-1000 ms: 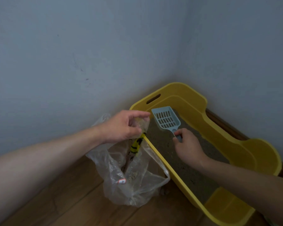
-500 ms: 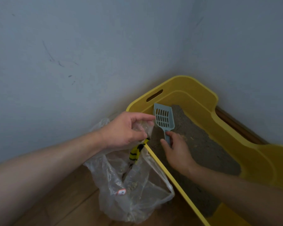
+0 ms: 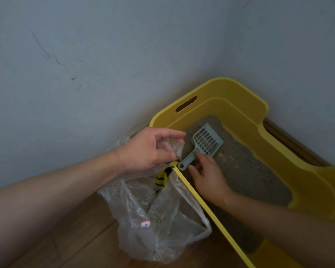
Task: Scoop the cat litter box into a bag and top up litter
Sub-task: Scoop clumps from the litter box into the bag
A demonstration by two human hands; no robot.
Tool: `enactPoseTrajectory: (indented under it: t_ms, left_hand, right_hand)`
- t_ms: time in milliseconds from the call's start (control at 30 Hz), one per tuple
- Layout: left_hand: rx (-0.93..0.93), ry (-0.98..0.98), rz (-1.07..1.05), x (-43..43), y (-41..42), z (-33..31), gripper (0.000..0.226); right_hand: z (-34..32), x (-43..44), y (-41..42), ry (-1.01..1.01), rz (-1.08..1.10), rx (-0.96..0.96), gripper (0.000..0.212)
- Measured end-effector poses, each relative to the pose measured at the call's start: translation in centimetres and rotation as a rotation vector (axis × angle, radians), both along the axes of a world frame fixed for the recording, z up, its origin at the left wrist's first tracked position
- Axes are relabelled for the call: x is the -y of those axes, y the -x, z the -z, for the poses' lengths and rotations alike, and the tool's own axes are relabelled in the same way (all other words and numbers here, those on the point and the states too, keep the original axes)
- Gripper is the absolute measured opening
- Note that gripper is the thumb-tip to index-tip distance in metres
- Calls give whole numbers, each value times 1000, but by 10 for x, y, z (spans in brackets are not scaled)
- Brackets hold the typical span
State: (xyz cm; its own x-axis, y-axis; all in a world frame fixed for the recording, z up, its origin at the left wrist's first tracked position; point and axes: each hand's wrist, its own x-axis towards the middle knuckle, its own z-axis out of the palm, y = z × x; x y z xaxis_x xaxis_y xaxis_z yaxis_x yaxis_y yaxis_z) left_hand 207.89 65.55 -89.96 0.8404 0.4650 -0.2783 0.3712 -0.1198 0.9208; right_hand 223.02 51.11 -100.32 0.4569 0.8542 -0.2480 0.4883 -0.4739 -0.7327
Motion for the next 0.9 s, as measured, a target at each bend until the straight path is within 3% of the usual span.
enactPoseTrajectory:
  t_ms: [467, 900]
  left_hand:
    - [25, -11, -14, 4, 7, -12, 55]
    - [16, -99, 0, 11, 33, -35, 59]
  right_hand:
    - [-17, 3, -1, -76, 7, -31, 56]
    - [-84, 19, 21, -175, -85, -36, 52]
